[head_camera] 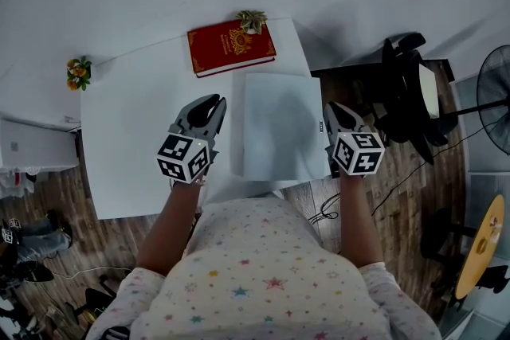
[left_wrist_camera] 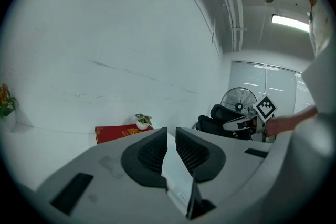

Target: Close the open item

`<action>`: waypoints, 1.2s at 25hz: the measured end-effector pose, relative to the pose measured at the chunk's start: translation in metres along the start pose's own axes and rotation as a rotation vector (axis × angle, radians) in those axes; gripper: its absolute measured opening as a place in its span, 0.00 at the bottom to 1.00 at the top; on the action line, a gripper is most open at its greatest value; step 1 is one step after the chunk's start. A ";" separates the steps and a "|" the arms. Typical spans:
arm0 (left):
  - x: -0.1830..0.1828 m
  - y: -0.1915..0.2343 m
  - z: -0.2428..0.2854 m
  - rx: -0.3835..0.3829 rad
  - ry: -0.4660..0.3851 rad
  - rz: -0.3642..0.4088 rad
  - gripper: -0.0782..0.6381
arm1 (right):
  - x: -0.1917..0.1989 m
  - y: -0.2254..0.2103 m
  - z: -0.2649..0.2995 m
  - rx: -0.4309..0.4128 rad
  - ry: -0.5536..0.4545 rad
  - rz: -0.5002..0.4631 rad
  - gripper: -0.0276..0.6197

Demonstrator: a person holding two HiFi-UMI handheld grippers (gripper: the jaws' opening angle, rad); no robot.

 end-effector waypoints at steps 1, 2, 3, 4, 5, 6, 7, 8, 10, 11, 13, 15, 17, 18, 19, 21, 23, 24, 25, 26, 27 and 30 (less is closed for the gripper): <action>-0.003 -0.001 -0.001 0.000 -0.011 0.006 0.18 | -0.005 0.001 -0.003 0.007 -0.022 -0.004 0.06; -0.007 -0.003 -0.002 0.001 -0.023 0.010 0.18 | -0.010 0.002 -0.006 0.012 -0.043 -0.009 0.06; -0.010 -0.004 -0.004 0.002 -0.033 0.012 0.17 | -0.015 0.003 -0.008 0.016 -0.064 -0.014 0.06; -0.014 -0.004 -0.005 0.004 -0.043 0.015 0.16 | -0.020 0.004 -0.010 0.017 -0.084 -0.017 0.05; -0.017 -0.005 -0.006 0.007 -0.052 0.019 0.16 | -0.024 0.005 -0.012 0.017 -0.102 -0.019 0.05; -0.021 -0.006 -0.006 0.010 -0.061 0.024 0.16 | -0.029 0.006 -0.014 0.017 -0.118 -0.022 0.05; -0.024 -0.007 -0.007 0.012 -0.072 0.028 0.15 | -0.033 0.008 -0.016 0.016 -0.132 -0.025 0.05; -0.028 -0.008 -0.008 0.012 -0.086 0.031 0.15 | -0.038 0.009 -0.018 0.015 -0.145 -0.029 0.05; -0.034 -0.011 -0.014 0.001 -0.116 0.038 0.15 | -0.046 0.013 -0.021 0.010 -0.173 -0.035 0.05; -0.036 -0.012 -0.016 -0.008 -0.129 0.046 0.15 | -0.051 0.015 -0.024 0.009 -0.189 -0.037 0.04; -0.041 -0.017 -0.021 -0.027 -0.149 0.067 0.14 | -0.058 0.019 -0.028 0.010 -0.222 -0.042 0.04; -0.045 -0.021 -0.025 -0.043 -0.162 0.086 0.14 | -0.064 0.023 -0.034 0.016 -0.254 -0.058 0.04; -0.050 -0.025 -0.028 -0.056 -0.167 0.102 0.14 | -0.070 0.028 -0.039 0.020 -0.285 -0.083 0.04; -0.053 -0.027 -0.029 -0.062 -0.170 0.108 0.14 | -0.073 0.031 -0.042 0.021 -0.299 -0.095 0.04; -0.056 -0.028 -0.030 -0.068 -0.176 0.112 0.14 | -0.076 0.033 -0.044 0.021 -0.313 -0.104 0.04; -0.063 -0.030 -0.034 -0.087 -0.203 0.125 0.14 | -0.081 0.038 -0.049 0.020 -0.341 -0.118 0.04; -0.070 -0.032 -0.039 -0.109 -0.231 0.140 0.14 | -0.086 0.042 -0.053 0.021 -0.365 -0.130 0.04; -0.072 -0.033 -0.041 -0.115 -0.239 0.145 0.14 | -0.087 0.044 -0.055 0.022 -0.374 -0.136 0.04; -0.074 -0.033 -0.042 -0.118 -0.245 0.147 0.14 | -0.089 0.046 -0.057 0.023 -0.383 -0.139 0.04; -0.076 -0.034 -0.044 -0.119 -0.250 0.147 0.14 | -0.090 0.048 -0.059 0.023 -0.390 -0.142 0.04; -0.077 -0.034 -0.045 -0.119 -0.253 0.146 0.14 | -0.091 0.049 -0.060 0.022 -0.396 -0.143 0.04; -0.079 -0.036 -0.046 -0.118 -0.257 0.145 0.14 | -0.093 0.052 -0.063 0.017 -0.412 -0.142 0.04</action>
Point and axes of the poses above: the fingertips, and each gripper's own axes: z forward along the fingers, y to its left, x out of its underside, the point moved 10 cm from there along -z, backward along the fingers, and after that the axes turned 4 degrees about -z, right-handed, at the moved point
